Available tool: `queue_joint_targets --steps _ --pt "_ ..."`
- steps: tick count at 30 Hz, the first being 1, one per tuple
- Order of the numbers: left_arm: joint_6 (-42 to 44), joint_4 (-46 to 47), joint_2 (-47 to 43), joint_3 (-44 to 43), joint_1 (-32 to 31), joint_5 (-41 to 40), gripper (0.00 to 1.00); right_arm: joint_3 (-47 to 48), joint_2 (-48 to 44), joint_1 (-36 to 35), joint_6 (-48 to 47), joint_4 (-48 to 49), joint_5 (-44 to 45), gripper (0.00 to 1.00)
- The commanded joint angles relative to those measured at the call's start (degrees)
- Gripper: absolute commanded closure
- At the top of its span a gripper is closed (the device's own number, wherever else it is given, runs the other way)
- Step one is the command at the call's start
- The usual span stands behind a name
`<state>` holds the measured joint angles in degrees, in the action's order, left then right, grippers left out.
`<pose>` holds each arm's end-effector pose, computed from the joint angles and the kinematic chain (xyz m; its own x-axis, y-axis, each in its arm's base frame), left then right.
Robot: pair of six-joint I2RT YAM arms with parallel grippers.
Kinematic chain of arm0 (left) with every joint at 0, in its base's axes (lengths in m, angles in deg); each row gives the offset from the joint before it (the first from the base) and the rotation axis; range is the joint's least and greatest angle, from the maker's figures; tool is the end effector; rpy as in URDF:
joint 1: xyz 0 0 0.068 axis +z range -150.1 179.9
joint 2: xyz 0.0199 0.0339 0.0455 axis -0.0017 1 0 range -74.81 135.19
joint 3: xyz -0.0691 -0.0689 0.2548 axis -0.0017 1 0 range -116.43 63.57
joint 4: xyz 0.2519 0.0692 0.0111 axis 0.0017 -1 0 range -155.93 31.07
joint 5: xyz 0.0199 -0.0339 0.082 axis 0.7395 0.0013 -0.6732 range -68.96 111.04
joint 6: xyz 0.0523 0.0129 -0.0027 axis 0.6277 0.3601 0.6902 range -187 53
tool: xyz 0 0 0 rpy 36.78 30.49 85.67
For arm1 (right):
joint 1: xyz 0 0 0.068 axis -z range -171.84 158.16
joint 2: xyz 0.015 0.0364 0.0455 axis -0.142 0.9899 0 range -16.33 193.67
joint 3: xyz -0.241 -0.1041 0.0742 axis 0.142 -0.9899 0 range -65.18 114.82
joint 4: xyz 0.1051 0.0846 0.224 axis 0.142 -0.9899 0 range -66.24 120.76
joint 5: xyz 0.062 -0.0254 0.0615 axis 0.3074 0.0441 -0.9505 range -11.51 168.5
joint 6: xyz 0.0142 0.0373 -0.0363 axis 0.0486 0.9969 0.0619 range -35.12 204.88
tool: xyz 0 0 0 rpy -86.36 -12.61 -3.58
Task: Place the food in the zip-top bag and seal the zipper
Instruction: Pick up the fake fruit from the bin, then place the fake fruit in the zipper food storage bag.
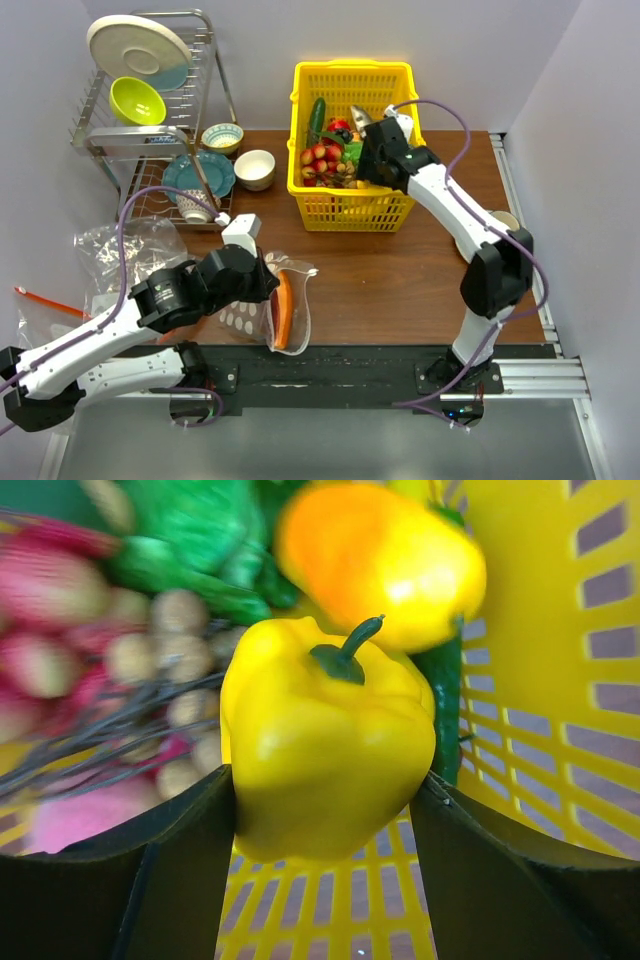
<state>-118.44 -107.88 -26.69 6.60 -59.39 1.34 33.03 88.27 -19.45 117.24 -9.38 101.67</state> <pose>0.0914 -0.1304 0.3378 -0.7350 -0.2041 -0.6466 0.1653 0.8709 -0.4628 0.3700 0.1776 0.3239 -0.6428 0.2190 -0.7341 0.1870 0.9741 0.1269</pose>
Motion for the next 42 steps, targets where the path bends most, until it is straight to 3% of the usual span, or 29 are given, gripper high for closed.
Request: queue_joint_targets --steps 1,9,12,17,24,28,34,42 --pt "0.46 0.78 0.57 -2.18 -0.04 -0.95 1.00 -1.53 -9.58 0.11 -7.12 8.40 -6.29 0.46" --pt "0.90 1.66 1.98 -2.62 -0.04 -1.30 1.00 -4.25 -21.86 0.02 -12.50 11.84 -17.10 0.49" --pt "1.17 1.93 2.42 -3.06 -0.04 -1.39 1.00 -7.15 -27.31 0.02 -11.71 14.03 -25.61 0.53" --pt "1.87 2.01 3.47 -4.38 -0.04 -1.74 1.00 -19.62 -37.43 -0.07 -1.98 20.79 -39.74 0.53" --pt "3.19 2.19 5.32 -6.75 -0.13 -3.67 1.00 -33.07 -48.60 -1.82 6.57 27.12 -52.16 0.54" --pt "4.06 3.15 6.90 -8.68 -0.04 -4.20 1.00 -40.27 -51.68 -4.54 8.86 28.54 -55.70 0.54" --pt "4.68 4.91 9.97 -10.96 -0.04 -4.38 1.00 -48.18 -54.15 -14.90 9.03 31.61 -54.38 0.55" --pt "4.68 7.55 13.40 -13.16 -0.04 -1.74 1.00 -54.00 -53.80 -20.02 10.09 35.13 -52.10 0.54"
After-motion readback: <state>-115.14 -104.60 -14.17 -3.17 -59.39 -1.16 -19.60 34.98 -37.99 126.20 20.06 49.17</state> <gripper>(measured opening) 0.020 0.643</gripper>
